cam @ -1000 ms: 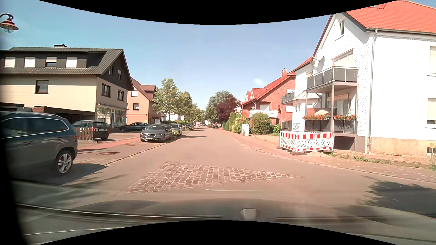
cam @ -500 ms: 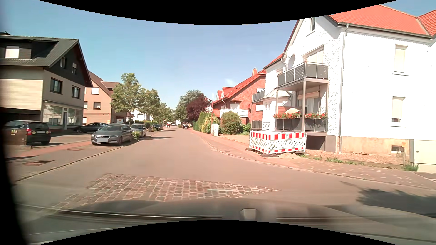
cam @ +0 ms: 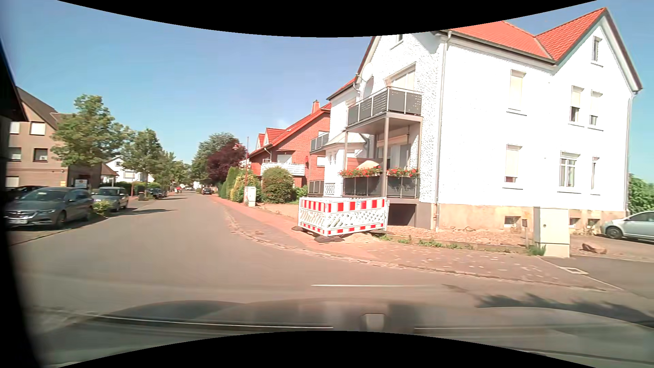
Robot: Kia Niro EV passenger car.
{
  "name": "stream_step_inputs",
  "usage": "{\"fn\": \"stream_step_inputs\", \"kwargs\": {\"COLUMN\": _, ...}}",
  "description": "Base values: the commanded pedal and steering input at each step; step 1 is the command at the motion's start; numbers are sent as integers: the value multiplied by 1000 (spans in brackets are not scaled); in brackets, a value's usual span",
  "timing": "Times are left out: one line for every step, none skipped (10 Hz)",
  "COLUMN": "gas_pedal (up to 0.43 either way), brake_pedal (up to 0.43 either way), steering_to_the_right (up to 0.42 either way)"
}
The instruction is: Follow the waypoints while adhering to traffic rules and regulations
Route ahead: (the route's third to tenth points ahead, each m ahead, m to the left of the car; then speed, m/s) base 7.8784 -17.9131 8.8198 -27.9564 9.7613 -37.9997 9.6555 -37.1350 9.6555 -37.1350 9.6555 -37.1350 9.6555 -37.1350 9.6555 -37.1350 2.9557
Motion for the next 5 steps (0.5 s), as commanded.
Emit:
{"fn": "stream_step_inputs", "kwargs": {"gas_pedal": 0, "brake_pedal": 6, "steering_to_the_right": 740}}
{"fn": "stream_step_inputs", "kwargs": {"gas_pedal": 0, "brake_pedal": 6, "steering_to_the_right": 773}}
{"fn": "stream_step_inputs", "kwargs": {"gas_pedal": 0, "brake_pedal": 6, "steering_to_the_right": 796}}
{"fn": "stream_step_inputs", "kwargs": {"gas_pedal": 0, "brake_pedal": 6, "steering_to_the_right": 798}}
{"fn": "stream_step_inputs", "kwargs": {"gas_pedal": 0, "brake_pedal": 6, "steering_to_the_right": 799}}
